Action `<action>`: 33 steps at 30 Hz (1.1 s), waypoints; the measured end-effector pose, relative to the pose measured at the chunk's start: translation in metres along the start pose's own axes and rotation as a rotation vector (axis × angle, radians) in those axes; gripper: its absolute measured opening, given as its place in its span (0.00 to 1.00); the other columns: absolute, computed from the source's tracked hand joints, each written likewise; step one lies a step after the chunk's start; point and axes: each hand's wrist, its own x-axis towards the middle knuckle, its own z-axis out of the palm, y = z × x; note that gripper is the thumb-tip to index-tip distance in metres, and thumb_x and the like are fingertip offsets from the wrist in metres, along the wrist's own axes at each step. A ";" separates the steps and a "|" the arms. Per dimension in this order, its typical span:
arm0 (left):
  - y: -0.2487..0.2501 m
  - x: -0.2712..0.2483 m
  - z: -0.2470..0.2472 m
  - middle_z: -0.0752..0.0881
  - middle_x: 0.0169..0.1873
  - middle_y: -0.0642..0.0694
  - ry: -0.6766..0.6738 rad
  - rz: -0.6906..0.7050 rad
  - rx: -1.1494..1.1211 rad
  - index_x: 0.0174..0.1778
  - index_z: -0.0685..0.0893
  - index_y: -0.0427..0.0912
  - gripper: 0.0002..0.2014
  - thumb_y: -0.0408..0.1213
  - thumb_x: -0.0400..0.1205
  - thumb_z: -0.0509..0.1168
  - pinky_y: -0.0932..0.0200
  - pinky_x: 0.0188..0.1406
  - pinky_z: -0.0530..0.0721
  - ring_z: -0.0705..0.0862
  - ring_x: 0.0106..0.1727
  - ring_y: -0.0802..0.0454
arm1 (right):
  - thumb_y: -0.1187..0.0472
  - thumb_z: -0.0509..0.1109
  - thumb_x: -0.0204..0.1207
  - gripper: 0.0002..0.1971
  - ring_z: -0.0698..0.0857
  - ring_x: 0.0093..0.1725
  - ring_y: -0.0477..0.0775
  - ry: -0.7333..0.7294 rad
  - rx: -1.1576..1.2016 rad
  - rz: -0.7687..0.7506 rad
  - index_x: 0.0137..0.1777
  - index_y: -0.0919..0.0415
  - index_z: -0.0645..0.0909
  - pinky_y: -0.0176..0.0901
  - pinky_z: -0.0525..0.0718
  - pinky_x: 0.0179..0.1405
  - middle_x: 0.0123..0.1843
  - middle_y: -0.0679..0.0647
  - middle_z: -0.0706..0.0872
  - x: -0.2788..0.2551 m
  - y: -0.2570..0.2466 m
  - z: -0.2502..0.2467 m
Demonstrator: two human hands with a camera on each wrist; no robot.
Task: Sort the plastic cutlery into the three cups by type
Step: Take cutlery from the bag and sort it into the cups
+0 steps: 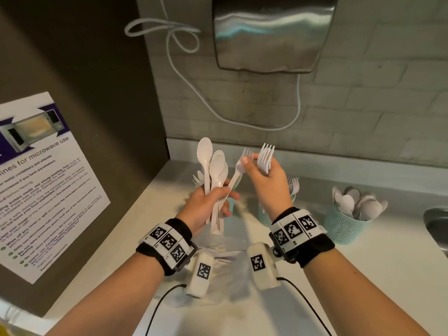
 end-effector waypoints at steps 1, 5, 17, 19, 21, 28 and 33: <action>0.000 0.001 0.003 0.89 0.39 0.41 -0.002 0.006 0.023 0.62 0.80 0.36 0.12 0.34 0.85 0.60 0.60 0.32 0.85 0.79 0.24 0.54 | 0.53 0.76 0.73 0.13 0.86 0.40 0.44 -0.053 0.038 0.079 0.49 0.62 0.83 0.35 0.85 0.44 0.42 0.58 0.88 -0.003 0.005 -0.001; -0.001 0.007 0.022 0.88 0.47 0.33 -0.055 -0.026 0.037 0.62 0.79 0.35 0.12 0.35 0.85 0.61 0.50 0.39 0.91 0.89 0.38 0.45 | 0.53 0.68 0.80 0.11 0.84 0.29 0.45 -0.073 -0.010 0.170 0.42 0.60 0.83 0.37 0.82 0.31 0.28 0.49 0.85 -0.013 0.014 -0.006; -0.009 0.063 0.070 0.75 0.30 0.47 0.109 -0.046 0.236 0.51 0.75 0.40 0.07 0.37 0.83 0.65 0.58 0.26 0.88 0.75 0.25 0.55 | 0.52 0.61 0.84 0.14 0.79 0.36 0.39 0.211 -0.274 -0.013 0.49 0.63 0.80 0.26 0.74 0.36 0.35 0.47 0.81 0.016 0.019 -0.090; -0.015 0.070 0.074 0.79 0.31 0.46 0.130 -0.083 0.280 0.53 0.76 0.39 0.08 0.34 0.81 0.67 0.58 0.29 0.89 0.78 0.26 0.55 | 0.54 0.66 0.81 0.14 0.76 0.28 0.43 0.184 -0.356 0.000 0.40 0.65 0.78 0.26 0.72 0.27 0.30 0.52 0.79 0.016 0.028 -0.092; -0.020 0.076 0.076 0.84 0.40 0.43 0.147 -0.108 0.343 0.57 0.78 0.38 0.13 0.30 0.78 0.70 0.58 0.31 0.90 0.84 0.33 0.52 | 0.57 0.71 0.78 0.16 0.75 0.20 0.45 0.152 -0.424 0.039 0.32 0.62 0.74 0.33 0.74 0.23 0.25 0.55 0.78 0.017 0.038 -0.093; -0.029 0.080 0.084 0.86 0.52 0.40 0.181 -0.141 0.474 0.58 0.80 0.37 0.20 0.29 0.71 0.76 0.59 0.33 0.89 0.88 0.46 0.44 | 0.55 0.71 0.76 0.15 0.78 0.28 0.54 0.248 -0.620 0.007 0.33 0.62 0.74 0.42 0.73 0.32 0.28 0.56 0.79 0.038 0.058 -0.087; -0.035 0.084 0.086 0.86 0.50 0.40 0.238 -0.129 0.470 0.56 0.80 0.38 0.20 0.32 0.71 0.78 0.55 0.36 0.91 0.88 0.45 0.44 | 0.50 0.70 0.77 0.16 0.80 0.36 0.55 0.217 -0.728 0.090 0.41 0.65 0.78 0.41 0.74 0.38 0.36 0.56 0.79 0.038 0.066 -0.084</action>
